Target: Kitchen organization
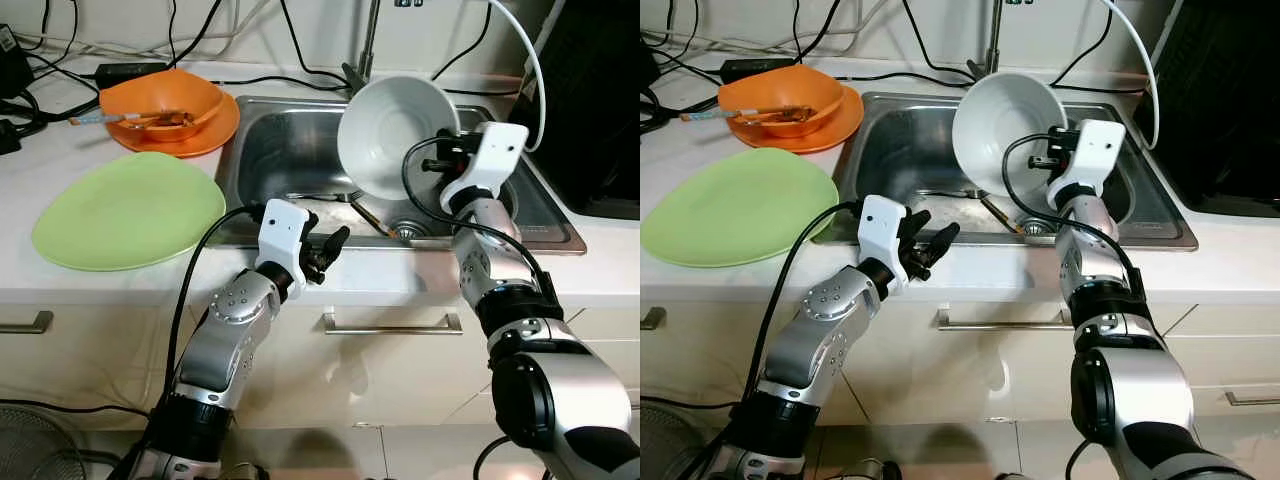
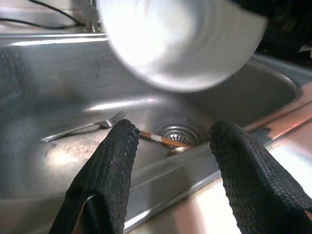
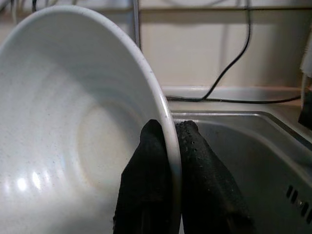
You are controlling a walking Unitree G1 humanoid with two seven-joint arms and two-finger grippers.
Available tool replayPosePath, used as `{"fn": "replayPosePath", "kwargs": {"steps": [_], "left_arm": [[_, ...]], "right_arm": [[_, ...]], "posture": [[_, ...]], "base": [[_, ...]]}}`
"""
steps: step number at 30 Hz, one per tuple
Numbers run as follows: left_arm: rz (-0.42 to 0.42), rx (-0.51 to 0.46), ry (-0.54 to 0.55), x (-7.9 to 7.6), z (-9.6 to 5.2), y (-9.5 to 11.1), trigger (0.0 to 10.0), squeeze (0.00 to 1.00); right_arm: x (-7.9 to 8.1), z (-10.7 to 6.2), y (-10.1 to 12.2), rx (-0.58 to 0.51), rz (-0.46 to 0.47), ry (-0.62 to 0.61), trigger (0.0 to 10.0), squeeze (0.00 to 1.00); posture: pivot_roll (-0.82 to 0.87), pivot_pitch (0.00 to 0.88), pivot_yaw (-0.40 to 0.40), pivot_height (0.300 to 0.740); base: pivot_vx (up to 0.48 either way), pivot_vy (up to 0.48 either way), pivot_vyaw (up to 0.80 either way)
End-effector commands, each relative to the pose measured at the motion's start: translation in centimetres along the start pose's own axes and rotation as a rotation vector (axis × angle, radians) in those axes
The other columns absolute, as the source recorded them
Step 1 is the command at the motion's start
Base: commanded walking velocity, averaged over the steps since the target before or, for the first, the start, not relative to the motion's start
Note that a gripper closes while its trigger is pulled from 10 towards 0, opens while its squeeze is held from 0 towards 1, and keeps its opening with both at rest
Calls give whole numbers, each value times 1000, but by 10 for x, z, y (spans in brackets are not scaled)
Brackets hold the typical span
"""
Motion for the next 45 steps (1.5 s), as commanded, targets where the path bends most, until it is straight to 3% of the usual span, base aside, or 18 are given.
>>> {"fn": "replayPosePath", "kwargs": {"steps": [1,4,9,16,17,20,25,33,45], "left_arm": [[1,-5,-19,-5,-1,3,10000,0],[7,-19,-25,-6,-1,7,10000,0],[15,-31,-22,-5,-5,14,10000,0],[13,-25,-20,-4,-8,13,10000,0],[8,-13,-22,-5,-9,11,10000,0],[5,-3,-29,-6,-12,10,10000,0],[3,20,-23,-3,-17,7,10000,0],[14,89,72,20,-24,-4,10000,0],[22,117,49,17,-26,-7,10000,0]], "right_arm": [[2,6,18,-49,-49,10,10000,0],[13,11,18,-16,-117,57,10000,0],[38,13,7,37,-331,169,10000,0],[45,12,-3,78,-423,202,10000,0],[46,11,-7,94,-487,215,10000,0],[47,10,-10,103,-557,226,10000,0],[48,10,-12,113,-566,229,10000,0],[44,8,-20,142,-591,222,10000,0],[40,3,-32,185,-639,230,10000,0]], "posture": [[4,7,-20,740],[12,8,-23,740],[31,10,-30,740],[43,11,-34,740],[52,12,-35,740],[59,13,-38,740],[68,18,-38,740],[79,20,-36,740],[81,18,-33,740]], "base": [[0,0,0],[0,0,0],[0,0,0],[0,0,0],[0,0,0],[0,0,0],[0,0,0],[0,0,0],[0,0,0]]}}
Point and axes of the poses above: a point about 5 cm out from each wrist's last joint towards the gripper, its own z axis pointing out of the wrist towards the gripper, its own y axis along the axis of the wrist's last joint, x = y × z, the point moved 6 cm from there along z, pointing out of the wrist towards the gripper, and after that the axes turned 6 degrees about z, right-handed, at the moved point
